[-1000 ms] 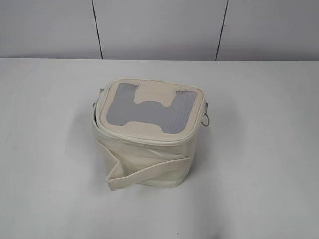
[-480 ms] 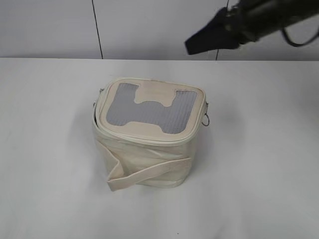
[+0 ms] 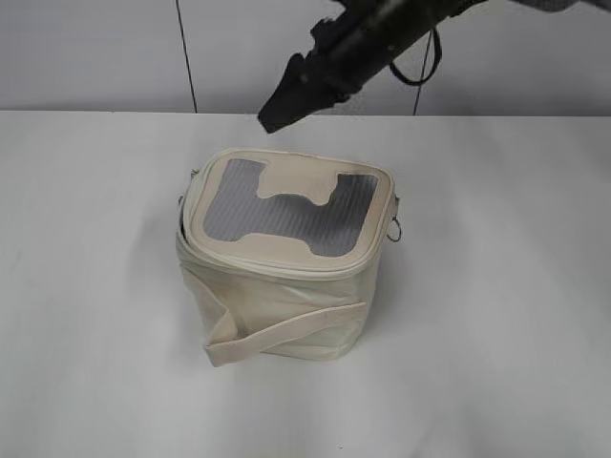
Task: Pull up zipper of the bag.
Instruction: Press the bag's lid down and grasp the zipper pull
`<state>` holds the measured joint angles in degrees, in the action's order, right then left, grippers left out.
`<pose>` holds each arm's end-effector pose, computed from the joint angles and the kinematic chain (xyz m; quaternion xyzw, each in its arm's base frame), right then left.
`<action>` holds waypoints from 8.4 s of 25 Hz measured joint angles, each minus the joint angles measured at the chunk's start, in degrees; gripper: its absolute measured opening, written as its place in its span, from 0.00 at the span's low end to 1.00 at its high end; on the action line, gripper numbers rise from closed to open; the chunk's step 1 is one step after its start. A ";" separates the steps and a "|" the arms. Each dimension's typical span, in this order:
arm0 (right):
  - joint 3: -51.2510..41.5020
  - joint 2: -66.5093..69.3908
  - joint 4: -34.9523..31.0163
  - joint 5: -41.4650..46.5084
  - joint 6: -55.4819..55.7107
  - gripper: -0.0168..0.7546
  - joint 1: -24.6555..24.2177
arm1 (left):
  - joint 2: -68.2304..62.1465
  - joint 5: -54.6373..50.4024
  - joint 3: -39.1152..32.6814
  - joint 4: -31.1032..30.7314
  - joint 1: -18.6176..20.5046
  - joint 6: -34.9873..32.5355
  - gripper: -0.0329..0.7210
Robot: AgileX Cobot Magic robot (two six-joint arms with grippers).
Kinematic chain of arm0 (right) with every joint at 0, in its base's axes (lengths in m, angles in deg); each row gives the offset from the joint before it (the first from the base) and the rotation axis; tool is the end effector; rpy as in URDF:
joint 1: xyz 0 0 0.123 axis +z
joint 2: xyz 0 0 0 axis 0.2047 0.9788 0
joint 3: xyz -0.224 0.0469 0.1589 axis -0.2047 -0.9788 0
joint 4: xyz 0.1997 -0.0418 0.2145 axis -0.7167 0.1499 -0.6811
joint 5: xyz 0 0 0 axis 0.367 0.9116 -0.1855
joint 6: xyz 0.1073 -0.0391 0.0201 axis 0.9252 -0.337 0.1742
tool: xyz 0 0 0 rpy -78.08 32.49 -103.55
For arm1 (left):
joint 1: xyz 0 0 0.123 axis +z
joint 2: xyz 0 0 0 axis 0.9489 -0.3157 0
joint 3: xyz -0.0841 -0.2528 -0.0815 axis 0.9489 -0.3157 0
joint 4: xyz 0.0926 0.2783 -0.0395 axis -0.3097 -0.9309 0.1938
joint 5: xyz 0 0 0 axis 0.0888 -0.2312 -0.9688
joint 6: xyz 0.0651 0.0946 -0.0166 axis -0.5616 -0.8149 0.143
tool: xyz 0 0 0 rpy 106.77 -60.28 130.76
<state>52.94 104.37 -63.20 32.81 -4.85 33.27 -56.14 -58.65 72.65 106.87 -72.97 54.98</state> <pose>0.4743 0.2721 0.2030 -0.4423 0.7964 0.3516 0.2157 0.1672 -0.0383 0.2821 0.0683 0.8736 -0.1436 0.4599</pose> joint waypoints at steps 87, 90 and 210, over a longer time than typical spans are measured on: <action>1.76 5.93 0.97 2.03 5.29 0.10 4.00 | -71.36 6.36 34.17 13.16 -13.81 -63.75 0.03; 1.76 5.93 0.86 1.99 6.26 0.10 4.06 | -69.03 3.62 34.17 8.29 -13.92 -56.51 0.03; 1.76 6.21 -1.76 3.22 11.44 0.08 5.33 | -58.01 3.99 27.42 -15.26 -21.67 -33.13 0.04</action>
<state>54.71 110.58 -64.95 36.04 6.59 38.60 -114.15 -54.66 100.07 91.62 -94.64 21.86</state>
